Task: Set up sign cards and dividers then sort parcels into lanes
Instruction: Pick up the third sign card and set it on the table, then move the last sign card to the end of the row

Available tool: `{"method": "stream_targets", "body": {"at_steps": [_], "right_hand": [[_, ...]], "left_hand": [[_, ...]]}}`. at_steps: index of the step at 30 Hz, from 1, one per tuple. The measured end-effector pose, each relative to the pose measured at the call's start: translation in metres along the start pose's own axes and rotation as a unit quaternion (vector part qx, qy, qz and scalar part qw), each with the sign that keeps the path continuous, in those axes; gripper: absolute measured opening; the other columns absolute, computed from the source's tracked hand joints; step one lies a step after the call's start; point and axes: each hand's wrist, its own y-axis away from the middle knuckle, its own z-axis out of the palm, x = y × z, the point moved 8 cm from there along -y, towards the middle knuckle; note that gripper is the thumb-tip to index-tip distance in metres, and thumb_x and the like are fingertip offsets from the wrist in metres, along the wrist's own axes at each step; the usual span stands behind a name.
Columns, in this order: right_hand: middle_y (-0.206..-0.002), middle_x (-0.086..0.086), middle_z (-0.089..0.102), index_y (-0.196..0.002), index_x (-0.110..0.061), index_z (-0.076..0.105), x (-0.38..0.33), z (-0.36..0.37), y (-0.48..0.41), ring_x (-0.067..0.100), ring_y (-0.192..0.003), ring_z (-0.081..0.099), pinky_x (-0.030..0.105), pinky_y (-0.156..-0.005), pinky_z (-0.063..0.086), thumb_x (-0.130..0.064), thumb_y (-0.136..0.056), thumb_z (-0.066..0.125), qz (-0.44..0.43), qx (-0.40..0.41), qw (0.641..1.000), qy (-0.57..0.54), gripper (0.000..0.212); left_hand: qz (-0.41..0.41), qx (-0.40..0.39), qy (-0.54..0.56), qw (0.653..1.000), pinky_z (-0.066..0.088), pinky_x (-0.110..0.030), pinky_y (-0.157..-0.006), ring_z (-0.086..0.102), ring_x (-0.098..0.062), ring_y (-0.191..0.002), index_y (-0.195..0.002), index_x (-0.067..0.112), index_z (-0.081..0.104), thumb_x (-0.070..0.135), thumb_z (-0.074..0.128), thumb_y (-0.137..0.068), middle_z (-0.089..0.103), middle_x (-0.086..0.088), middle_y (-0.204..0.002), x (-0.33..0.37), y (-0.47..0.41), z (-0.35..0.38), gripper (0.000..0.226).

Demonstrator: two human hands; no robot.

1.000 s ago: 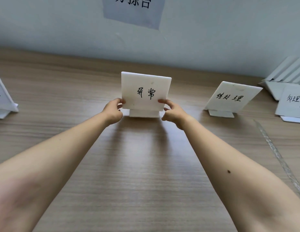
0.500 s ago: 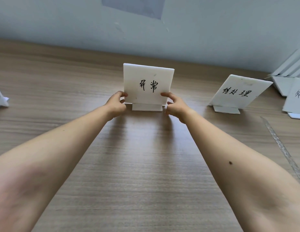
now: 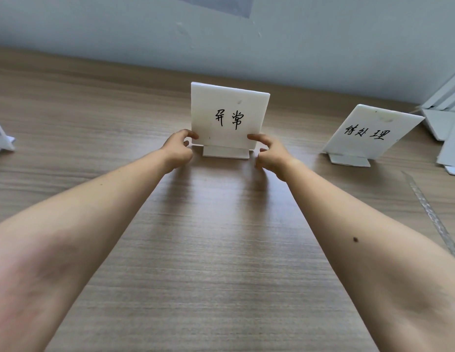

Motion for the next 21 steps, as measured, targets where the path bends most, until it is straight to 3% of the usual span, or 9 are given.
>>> {"method": "stream_targets", "body": {"at_steps": [1, 4, 6, 9, 14, 21], "right_hand": [[-0.145, -0.001, 0.039, -0.137, -0.015, 0.05, 0.002, 0.0, 0.001, 0.021, -0.102, 0.056, 0.023, -0.06, 0.045, 0.022, -0.08, 0.035, 0.003, 0.002, 1.0, 0.008, 0.07], [-0.133, 0.012, 0.052, -0.134, -0.017, 0.053, 0.014, 0.0, 0.011, 0.015, -0.068, 0.055, 0.016, -0.053, 0.043, 0.015, -0.083, 0.041, 0.027, 0.024, 0.999, 0.02, 0.062], [-0.121, 0.017, 0.057, -0.132, -0.015, 0.054, 0.022, 0.002, 0.024, 0.02, -0.071, 0.054, 0.023, -0.06, 0.044, 0.014, -0.082, 0.048, 0.055, 0.036, 0.997, 0.032, 0.058], [-0.102, 0.008, 0.055, -0.126, -0.011, 0.056, 0.028, 0.005, 0.051, 0.02, -0.084, 0.05, 0.025, -0.075, 0.038, 0.003, -0.083, 0.059, 0.089, 0.06, 0.991, 0.076, 0.045], [-0.122, 0.012, 0.055, -0.113, -0.006, 0.059, 0.011, 0.026, 0.101, 0.022, -0.092, 0.051, 0.027, -0.075, 0.04, -0.008, -0.08, 0.067, 0.093, 0.082, 0.988, 0.093, 0.034], [-0.131, 0.011, 0.047, -0.121, -0.01, 0.056, -0.045, 0.102, 0.167, 0.021, -0.097, 0.05, 0.026, -0.076, 0.038, -0.015, -0.079, 0.072, 0.054, 0.043, 0.993, 0.097, 0.044]], "left_hand": [[0.002, 0.002, -0.002, 1.0, 0.044, -0.027, -0.075, 0.037, -0.014, -0.136, -0.125, 0.015, 0.051, -0.015, 0.026, -0.081, 0.038, -0.006, -0.146, -0.002, 0.002, -0.001, 0.058], [0.007, 0.023, -0.019, 1.0, 0.043, -0.026, -0.087, 0.039, -0.016, -0.135, -0.123, 0.013, 0.053, -0.01, 0.029, -0.086, 0.041, -0.011, -0.143, -0.01, 0.015, -0.01, 0.049], [0.008, 0.047, -0.052, 0.997, 0.04, -0.026, -0.095, 0.042, -0.019, -0.132, -0.122, 0.011, 0.054, -0.005, 0.036, -0.09, 0.044, -0.012, -0.14, -0.017, 0.03, -0.021, 0.039], [0.011, 0.066, -0.14, 0.988, 0.037, -0.024, -0.095, 0.046, -0.023, -0.125, -0.126, 0.009, 0.052, 0.006, 0.052, -0.089, 0.048, -0.01, -0.135, -0.03, 0.062, -0.042, 0.037], [0.001, 0.081, -0.215, 0.973, 0.04, -0.039, -0.102, 0.046, -0.024, -0.125, -0.129, 0.014, 0.047, 0.027, 0.07, -0.08, 0.048, -0.006, -0.136, -0.053, 0.123, -0.1, 0.056], [-0.013, 0.114, -0.249, 0.962, 0.038, -0.04, -0.104, 0.044, -0.03, -0.126, -0.13, 0.014, 0.048, 0.033, 0.078, -0.071, 0.046, -0.013, -0.136, -0.069, 0.194, -0.202, 0.069]]}}
